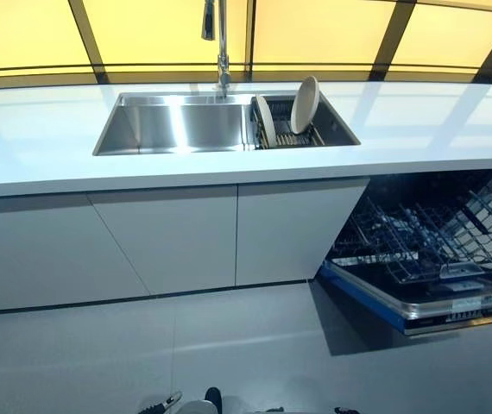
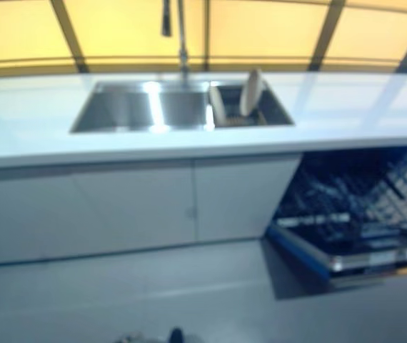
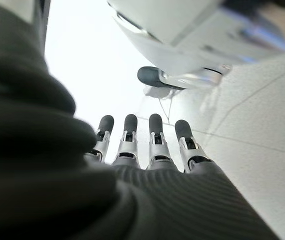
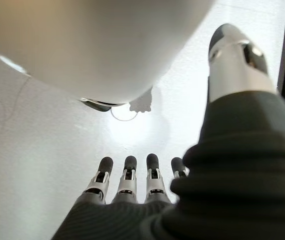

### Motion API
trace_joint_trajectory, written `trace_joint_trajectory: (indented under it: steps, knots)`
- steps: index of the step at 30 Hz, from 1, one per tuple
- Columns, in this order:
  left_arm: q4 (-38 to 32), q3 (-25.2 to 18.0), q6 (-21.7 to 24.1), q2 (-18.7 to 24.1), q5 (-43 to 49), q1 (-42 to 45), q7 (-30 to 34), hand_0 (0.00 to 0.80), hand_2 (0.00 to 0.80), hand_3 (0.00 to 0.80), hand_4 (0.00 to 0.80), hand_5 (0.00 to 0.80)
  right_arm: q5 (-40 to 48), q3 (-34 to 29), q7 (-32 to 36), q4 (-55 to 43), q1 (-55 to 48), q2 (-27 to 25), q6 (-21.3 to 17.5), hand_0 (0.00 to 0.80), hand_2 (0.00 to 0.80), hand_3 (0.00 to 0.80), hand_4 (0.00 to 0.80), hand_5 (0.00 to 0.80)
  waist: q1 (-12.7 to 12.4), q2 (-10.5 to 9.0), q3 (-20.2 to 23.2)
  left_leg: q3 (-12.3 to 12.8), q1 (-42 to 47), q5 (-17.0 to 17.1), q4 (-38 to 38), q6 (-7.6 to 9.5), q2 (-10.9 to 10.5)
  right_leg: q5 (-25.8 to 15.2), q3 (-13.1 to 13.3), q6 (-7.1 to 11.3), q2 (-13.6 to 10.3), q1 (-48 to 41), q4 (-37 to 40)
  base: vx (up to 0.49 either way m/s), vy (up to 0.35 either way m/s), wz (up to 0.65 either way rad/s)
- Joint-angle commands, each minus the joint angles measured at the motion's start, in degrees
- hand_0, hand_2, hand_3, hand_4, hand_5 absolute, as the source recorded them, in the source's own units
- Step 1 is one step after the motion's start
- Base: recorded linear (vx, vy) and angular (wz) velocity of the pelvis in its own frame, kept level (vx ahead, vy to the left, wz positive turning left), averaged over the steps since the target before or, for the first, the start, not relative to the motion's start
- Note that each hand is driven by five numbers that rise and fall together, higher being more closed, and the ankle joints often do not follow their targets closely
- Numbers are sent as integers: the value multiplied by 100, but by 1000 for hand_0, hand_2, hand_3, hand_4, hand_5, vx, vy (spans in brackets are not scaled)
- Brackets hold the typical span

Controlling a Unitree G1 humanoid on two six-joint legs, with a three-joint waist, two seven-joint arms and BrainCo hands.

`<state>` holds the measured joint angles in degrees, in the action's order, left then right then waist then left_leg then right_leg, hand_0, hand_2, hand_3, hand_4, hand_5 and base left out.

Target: Take plates into dishwasher

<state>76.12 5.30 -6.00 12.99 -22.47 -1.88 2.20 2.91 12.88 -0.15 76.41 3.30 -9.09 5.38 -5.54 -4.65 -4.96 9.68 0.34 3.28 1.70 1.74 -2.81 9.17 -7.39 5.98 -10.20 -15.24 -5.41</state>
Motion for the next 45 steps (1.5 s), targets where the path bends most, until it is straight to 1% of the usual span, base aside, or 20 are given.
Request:
trace_joint_trajectory:
  steps: [1, 2, 6, 9, 13, 16, 18, 22, 24, 25, 26, 29, 30, 32, 33, 34, 37, 40, 43, 45]
  knots:
    - [318, 302, -45, -90, 469, -46, 52, 0, 0, 0, 0, 0, -32, -121, -146, -183, 151, -155, -39, 0, 0, 0, 0, 0, 7, 236, 179, -516, -670, 156, -268, 164, -62, -1192, 432, 118, 200, 52, -1160, 361, 123, 25]
    - [324, 351, -69, -35, 706, -82, 88, 0, 0, 0, 0, 0, 113, -132, -199, -223, 128, -177, -49, 0, 0, 0, 0, 0, 106, 240, 173, -617, -543, 80, -278, 192, -106, -1353, 513, 78, 316, 479, -1381, 383, 78, 34]
    - [325, 385, -70, 23, 803, -170, 77, 0, 0, 0, 0, 0, 311, -109, -166, -279, 168, -264, -72, 0, 0, 0, 0, 0, 376, 358, 67, -633, -36, -13, -162, 28, 61, -1281, 280, -19, 256, 1270, -805, 332, -103, 46]
    - [268, 290, 484, 244, 1101, -21, 422, 0, 0, 0, 0, 0, 440, -249, -191, -275, 254, -398, -210, 0, 0, 0, 0, 0, 613, 380, -191, -951, 440, -402, -8, -104, 64, -2426, 217, 267, -110, 2511, 712, 302, -264, 26]
    - [173, 303, 1189, 444, 1477, 453, 781, 0, 0, 0, 0, 0, 720, -342, -339, -211, 508, -526, -233, 0, 0, 0, 0, 0, 507, 468, -398, -1407, 474, -725, -338, -46, 112, -2271, 327, 221, -8, 2577, 596, 236, -279, 50]
    - [77, 225, 1468, 455, 1486, 808, 918, 0, 0, 0, 0, 0, 546, -294, -356, -306, 548, -611, -110, 0, 0, 0, 0, 0, 467, 469, -308, -1475, 742, -906, -532, -258, 383, -1909, 163, 96, 108, 2317, 327, 207, -222, 96]
    - [72, 136, 1663, 451, 1622, 899, 1146, 0, 0, 0, 0, 0, 429, -325, -252, -340, 533, -737, -102, 0, 0, 0, 0, 0, 462, 473, -273, -1354, 810, -702, -785, -412, 573, -1777, -57, -47, 131, 2172, 316, 186, -162, 68]
    - [12, -6, 1976, 437, 1467, 1147, 1401, 0, 0, 0, 0, 0, 490, -268, -41, -405, 613, -958, -70, 0, 0, 0, 0, 0, 332, 434, -304, -1171, 371, 218, -1989, -593, 845, -1537, -379, -316, 181, 1876, 342, 116, -151, 41]
    - [29, -120, 2071, 450, 1369, 1264, 1584, 0, 0, 0, 0, 0, 467, -269, -3, -416, 659, -1001, -83, 0, 0, 0, 0, 0, 238, 399, -401, -1184, -109, 507, -2619, -596, 834, -1403, -371, -445, 185, 1667, 336, 152, -94, 3]
    - [19, -185, 2072, 454, 1445, 1309, 1654, 0, 0, 0, 0, 0, 470, -279, -24, -412, 699, -1025, -47, 0, 0, 0, 0, 0, 139, 388, -488, -1237, -410, 415, -2826, -532, 673, -1332, -343, -461, 185, 1494, 371, 239, -7, 4]
    - [47, -215, 2136, 454, 1496, 1362, 1683, 0, 0, 0, 0, 0, 507, -267, -45, -372, 761, -1052, -34, 0, 0, 0, 0, 0, 45, 488, -545, -1136, -500, 306, -2233, -504, 502, -1246, -306, -393, 264, 1375, 390, 259, 90, 0]
    - [103, -226, 2250, 469, 1484, 1432, 1720, 0, 0, 0, 0, 0, 476, -309, -21, -264, 819, -1086, -117, 0, 0, 0, 0, 0, -79, 679, -633, -997, -626, 588, -1316, -602, 475, -1146, -264, -314, 397, 1199, 406, 230, 128, -2]
    - [165, -265, 2314, 480, 1507, 1487, 1733, 0, 0, 0, 0, 0, 530, -350, 43, -215, 818, -1085, -241, 0, 0, 0, 0, 0, -273, 813, -696, -1093, -945, 1012, -568, -746, 456, -1043, -213, -270, 499, 945, 464, 339, 99, -5]
    - [234, -334, 2402, 478, 1618, 1539, 1677, 0, 0, 0, 0, 0, 608, -380, 142, -195, 831, -1064, -325, 0, 0, 0, 0, 0, -476, 823, -744, -1354, -1282, 1221, -348, -790, 326, -882, -65, -259, 521, 653, 489, 331, 104, -9]
    - [267, -437, 2514, 489, 1790, 1645, 1567, 0, 0, 0, 0, 0, 535, -328, 298, -160, 909, -1049, -452, 0, 0, 0, 0, 0, -575, 781, -721, -1647, -1193, 854, -308, -679, 243, -723, 40, -275, 502, 626, 416, 230, 106, -29]
    - [308, -480, 2588, 524, 1907, 1662, 1522, 0, 0, 0, 0, 0, 435, -302, 365, -214, 905, -1018, -507, 0, 0, 0, 0, 0, -540, 770, -671, -1353, -1089, 748, -220, -666, 290, -709, -19, -203, 449, 579, 369, 222, 111, -50]
    - [283, -418, 2842, 713, 1982, 1700, 1464, 0, 0, 0, 0, 0, 427, -178, 756, -548, 805, -912, -910, 0, 0, 0, 0, 0, -527, 694, -582, -1487, -768, 426, -196, -491, 263, -804, -242, -57, 177, 705, 334, 122, 46, -41]
    - [242, -422, 3124, 898, 2083, 1806, 1345, 0, 0, 0, 0, 0, 691, 7, 1330, -1172, 802, -970, -1240, 0, 0, 0, 0, 0, -553, 619, -506, -1395, -671, 387, -76, -416, 323, -836, -412, -63, 127, 779, 421, 44, -40, -34]
    - [220, -563, 3426, 1060, 2203, 1983, 1334, 0, 0, 0, 0, 0, 968, 39, 2053, -2528, 601, -1380, -1302, 0, 0, 0, 0, 0, -474, 486, -461, -1246, -812, 361, -92, -383, 403, -899, -329, -26, 138, 947, 486, -61, -104, -22]
    - [218, -773, 3626, 1101, 2258, 2200, 1365, 0, 0, 0, 0, 0, 1242, -169, 2425, -3904, 274, -1713, -887, 0, 0, 0, 0, 0, -362, 391, -472, -1136, -824, 335, -91, -379, 464, -939, -270, 7, 140, 1028, 498, -25, -76, -16]
